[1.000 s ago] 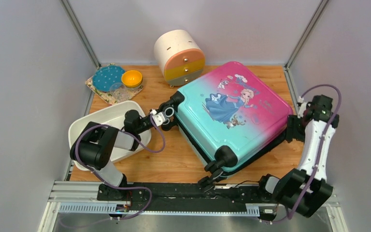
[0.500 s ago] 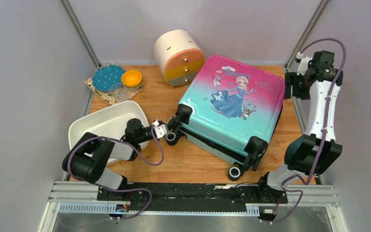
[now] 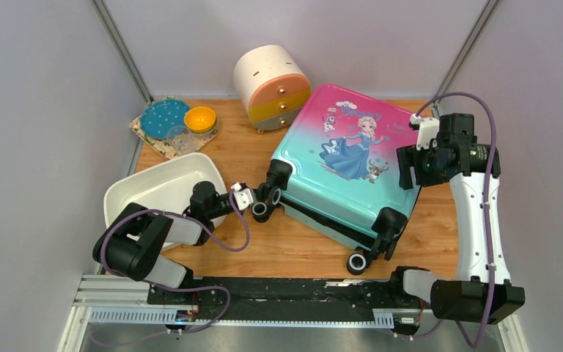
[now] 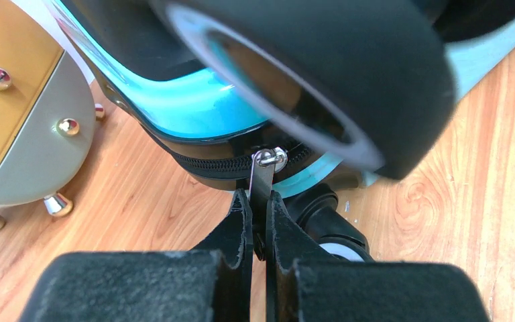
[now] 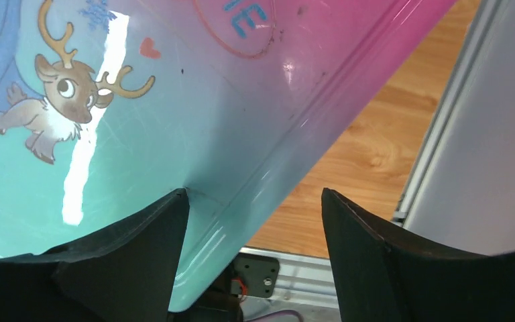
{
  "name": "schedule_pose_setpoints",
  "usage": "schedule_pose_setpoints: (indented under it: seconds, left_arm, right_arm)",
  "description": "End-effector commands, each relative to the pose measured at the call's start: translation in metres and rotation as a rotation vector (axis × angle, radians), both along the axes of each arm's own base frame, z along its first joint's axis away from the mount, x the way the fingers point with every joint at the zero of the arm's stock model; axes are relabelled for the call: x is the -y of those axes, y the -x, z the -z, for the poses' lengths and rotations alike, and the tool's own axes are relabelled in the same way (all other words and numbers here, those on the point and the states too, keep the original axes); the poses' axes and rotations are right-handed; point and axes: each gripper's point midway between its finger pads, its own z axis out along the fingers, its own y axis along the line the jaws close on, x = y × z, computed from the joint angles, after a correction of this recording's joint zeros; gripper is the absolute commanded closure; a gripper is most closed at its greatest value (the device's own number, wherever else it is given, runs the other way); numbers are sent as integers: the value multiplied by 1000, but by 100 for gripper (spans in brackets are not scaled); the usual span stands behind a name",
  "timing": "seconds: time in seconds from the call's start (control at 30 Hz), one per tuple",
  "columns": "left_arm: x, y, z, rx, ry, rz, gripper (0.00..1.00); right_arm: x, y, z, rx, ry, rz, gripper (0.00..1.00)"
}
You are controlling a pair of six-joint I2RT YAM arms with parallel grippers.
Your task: Open, take out, and arrange the luggage
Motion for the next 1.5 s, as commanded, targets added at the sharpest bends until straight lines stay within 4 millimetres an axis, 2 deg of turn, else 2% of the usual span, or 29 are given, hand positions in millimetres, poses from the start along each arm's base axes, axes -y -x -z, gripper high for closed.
schedule_pose_setpoints:
  seconds: [0.0,0.07,0.1,0.13,0.17,0.2,0.3,0.4,0.47,0.57,0.63,0.7,0.73,0.77,0.8,0.83,0.9,0.93,1.0,1.03,1.07,1.17,1.2,1.23,1.3,1.33,1.4,1.43,1.47]
  left_arm:
    - [7,4,-20,52,41,33,100]
    - [7,5,-20,56,39,38,100]
    - [8,6,-18,53,36,42,100]
    - [8,6,-19,55,38,45,100]
    - [8,6,-19,55,37,43,100]
    - [9,7,-19,55,37,48,100]
    - [10,6,-19,55,38,48,100]
    - [11,5,-21,59,40,46,100]
    - [11,5,-21,57,42,48,100]
    - [14,9,-24,70,52,72,100]
    - [16,13,-26,88,55,91,100]
    - [18,15,-30,109,59,103,100]
    - [19,16,-30,113,60,114,100]
    - [19,16,-32,120,62,117,100]
    - [21,16,-34,126,64,122,100]
    - [21,15,-34,126,64,124,100]
    - [24,15,-36,134,66,131,100]
    - [25,14,-38,141,69,130,100]
    - [29,11,-41,138,75,125,100]
    - [30,10,-42,140,77,120,100]
    - [32,11,-42,131,80,123,100]
    - [34,7,-40,113,77,104,100]
    - [33,5,-38,105,75,92,100]
    - [33,5,-36,96,74,90,100]
    - [33,5,-35,90,73,85,100]
    - [32,6,-33,87,70,87,100]
    - [33,10,-30,88,64,100,100]
    - [33,11,-30,88,62,101,100]
    - [34,12,-30,94,59,108,100]
  right_arm:
    - [26,15,23,-60,71,127,24]
    - [43,20,31,-78,49,247,24]
    - [64,23,33,-81,12,363,27]
    - [71,23,31,-88,-38,417,29]
    - [70,19,38,-127,-130,440,30]
    - [82,27,42,-172,-177,520,31]
    - [100,27,50,-222,-219,598,34]
    - [103,22,69,-249,-221,608,37]
    - [95,20,89,-323,-259,598,38]
    - [74,3,112,-391,-348,553,39]
    - [65,-16,126,-400,-394,521,39]
    - [54,-42,125,-371,-439,460,41]
    - [51,-51,134,-394,-455,449,41]
    - [46,-61,134,-397,-474,434,42]
    - [37,-79,124,-362,-479,378,42]
    - [32,-89,130,-382,-493,364,42]
    - [15,-112,121,-357,-496,295,43]
    - [12,-131,112,-320,-493,264,43]
    - [0,-144,105,-296,-460,198,43]
    - [2,-156,94,-256,-440,183,42]
    - [8,-158,92,-243,-405,196,42]
    - [43,-156,70,-158,-295,256,36]
    - [61,-149,63,-138,-283,297,36]
    - [68,-140,46,-101,-278,316,35]
    - [83,-114,30,-102,-240,361,34]
    - [82,-100,9,-45,-199,331,33]
    - [79,-70,4,-49,-150,316,29]
    - [70,-52,-16,13,-135,280,28]
    - [60,-38,-17,10,-156,266,26]
